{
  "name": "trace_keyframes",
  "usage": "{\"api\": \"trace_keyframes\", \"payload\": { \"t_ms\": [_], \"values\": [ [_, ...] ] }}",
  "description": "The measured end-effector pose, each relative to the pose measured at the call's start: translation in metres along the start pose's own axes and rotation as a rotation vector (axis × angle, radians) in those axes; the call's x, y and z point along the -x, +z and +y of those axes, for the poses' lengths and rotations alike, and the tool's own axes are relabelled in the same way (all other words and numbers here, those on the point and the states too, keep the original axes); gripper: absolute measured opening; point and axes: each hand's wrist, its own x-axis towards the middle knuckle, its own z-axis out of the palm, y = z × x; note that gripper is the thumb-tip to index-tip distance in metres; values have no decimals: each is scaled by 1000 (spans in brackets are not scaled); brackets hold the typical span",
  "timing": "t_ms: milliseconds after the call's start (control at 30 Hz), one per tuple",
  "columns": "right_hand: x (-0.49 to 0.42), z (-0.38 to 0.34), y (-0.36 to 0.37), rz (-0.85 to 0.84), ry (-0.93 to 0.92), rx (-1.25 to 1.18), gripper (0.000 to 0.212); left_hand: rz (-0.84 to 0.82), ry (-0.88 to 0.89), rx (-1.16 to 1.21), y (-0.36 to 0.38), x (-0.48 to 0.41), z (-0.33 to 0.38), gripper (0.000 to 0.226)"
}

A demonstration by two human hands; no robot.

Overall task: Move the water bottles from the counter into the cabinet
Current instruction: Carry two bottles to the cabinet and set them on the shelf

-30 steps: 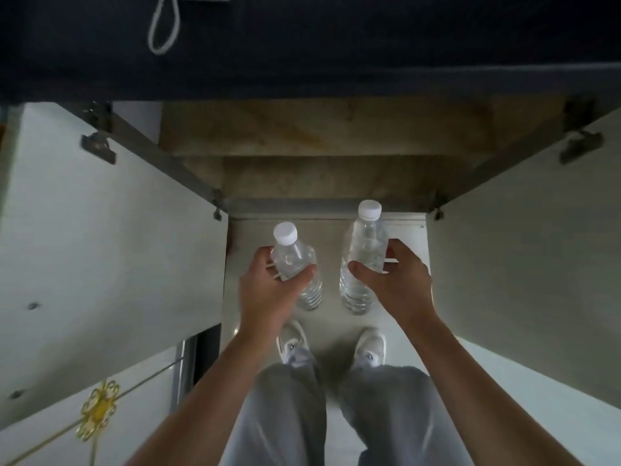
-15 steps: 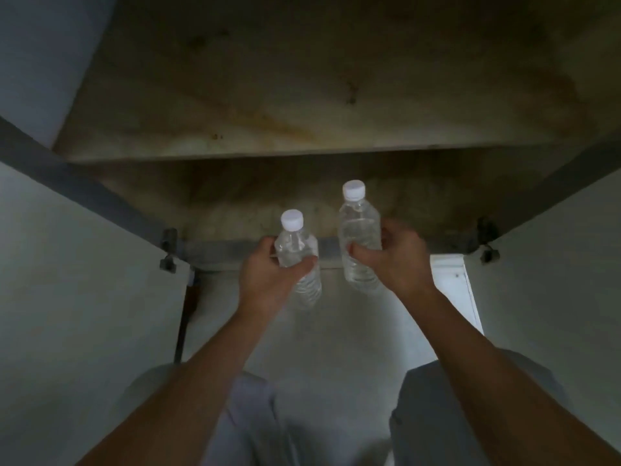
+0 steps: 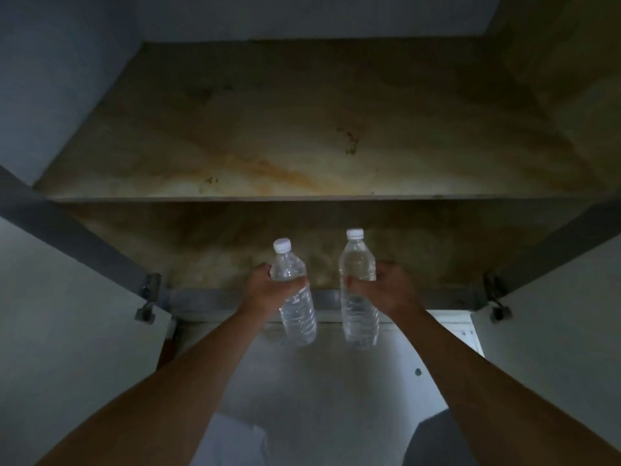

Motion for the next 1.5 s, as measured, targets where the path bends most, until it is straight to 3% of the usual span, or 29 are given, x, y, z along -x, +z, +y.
{"api": "trace_keyframes", "payload": {
  "t_ms": [200, 367, 467, 600, 733, 900, 967, 1100, 1200, 1400, 1500],
  "values": [
    [-40, 19, 36, 87, 34, 8, 44, 22, -27, 41, 24, -44, -3, 55],
    [-54, 26, 63, 127, 29, 98, 49, 118, 4, -129, 47, -63, -9, 73],
    [-57, 30, 77, 95, -78, 224, 40, 22, 112, -241, 58, -63, -15, 62],
    [-68, 38, 78, 56, -113, 270, 37, -141, 157, -98, 61, -67, -31, 42],
    [-50, 47, 82, -19, -158, -31, 30, -191, 246, -81, 52, -57, -50, 51],
    [-18, 58, 74, -199, -275, -158, 70, -265, 302, -119, 43, -47, -77, 62],
    [-17, 60, 74, -199, -313, -134, 76, -280, 332, -143, 43, -46, -80, 70],
    [-27, 57, 74, -186, -375, -192, 77, -233, 344, -126, 46, -55, -80, 59],
    [-38, 52, 73, -191, -324, -272, 82, -174, 360, -125, 50, -64, -73, 56],
    [-60, 33, 76, -54, -317, -138, 64, -95, 351, -100, 57, -81, -64, 55],
    [-72, 31, 83, 10, -304, -78, 65, -27, 420, -219, 56, -83, -56, 56]
  ]
}}
